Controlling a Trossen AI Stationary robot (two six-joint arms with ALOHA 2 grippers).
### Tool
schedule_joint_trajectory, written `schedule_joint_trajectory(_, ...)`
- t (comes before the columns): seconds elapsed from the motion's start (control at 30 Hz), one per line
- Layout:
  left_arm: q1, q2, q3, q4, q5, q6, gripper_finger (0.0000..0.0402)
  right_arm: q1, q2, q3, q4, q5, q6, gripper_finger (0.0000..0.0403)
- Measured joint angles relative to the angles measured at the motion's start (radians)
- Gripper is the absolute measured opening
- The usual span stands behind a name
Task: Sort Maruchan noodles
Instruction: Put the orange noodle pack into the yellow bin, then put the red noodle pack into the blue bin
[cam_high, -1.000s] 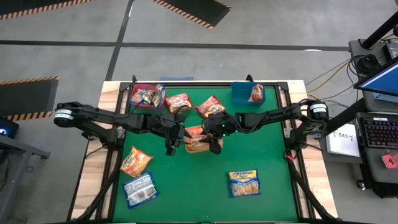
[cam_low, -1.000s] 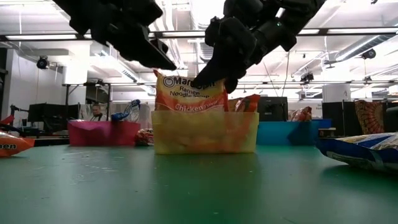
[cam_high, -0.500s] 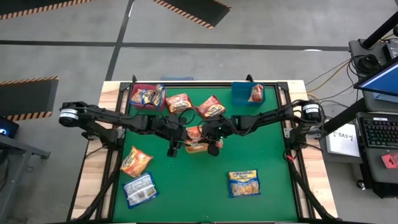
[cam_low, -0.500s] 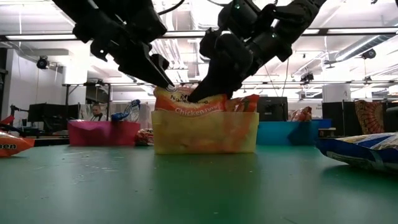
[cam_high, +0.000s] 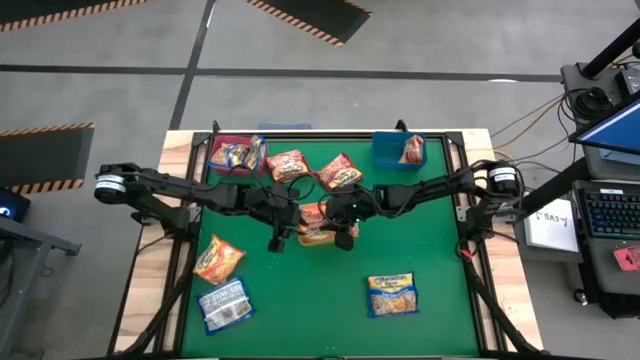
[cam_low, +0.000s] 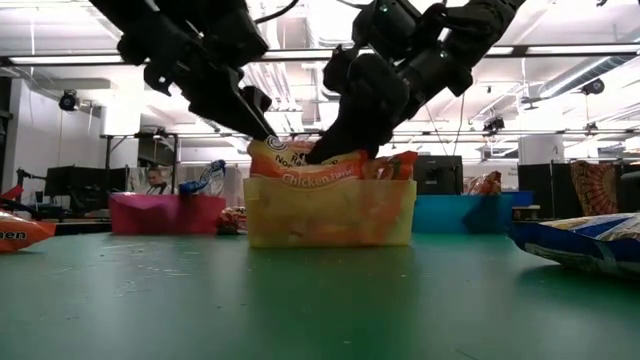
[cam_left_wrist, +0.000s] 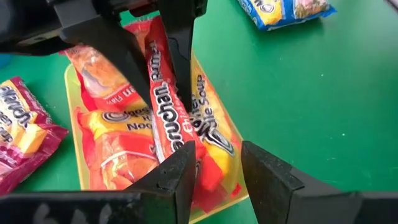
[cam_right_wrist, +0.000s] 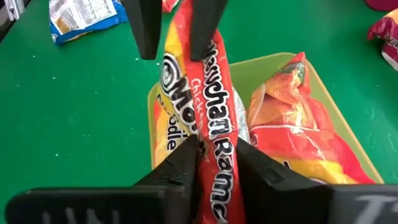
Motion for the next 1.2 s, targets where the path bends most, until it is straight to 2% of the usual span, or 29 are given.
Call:
schedule_joint_trajectory(0.27,-0.001,-0.104,-0.003,-0.051,0.001,0.025,0.0111,0.0,-0.068,0.0,-0.029,-0.001,0.025,0.0157)
schedule_joint_trajectory(0.47,0.005,-0.246,-0.034,-0.013,-0.006,0.128,0.0111,-0.029,-0.193,0.0,-0.069,-0.001,0.096,0.0186)
schedule_joint_trajectory(0.7,0.011,-0.349,-0.083,0.107,-0.009,0.151,0.0111,-0.1,-0.316,0.0,-0.074,-0.001,0.218,0.0173)
schedule_joint_trajectory(0.83,0.011,-0.375,-0.098,0.1,-0.011,0.151,0.0111,-0.12,-0.337,0.0,-0.068,0.005,0.277,0.0163)
schedule_joint_trajectory(0.93,0.011,-0.383,-0.099,0.079,-0.014,0.15,0.0111,-0.129,-0.338,0.0,-0.068,0.062,0.32,0.0154)
schedule_joint_trajectory(1.03,0.011,-0.383,-0.099,0.065,-0.061,0.141,0.0111,-0.155,-0.331,0.0,-0.071,0.099,0.353,0.0145)
schedule_joint_trajectory(1.2,0.011,-0.382,-0.099,0.018,-0.178,0.113,0.0111,-0.197,-0.315,0.002,-0.076,0.1,0.394,0.0141)
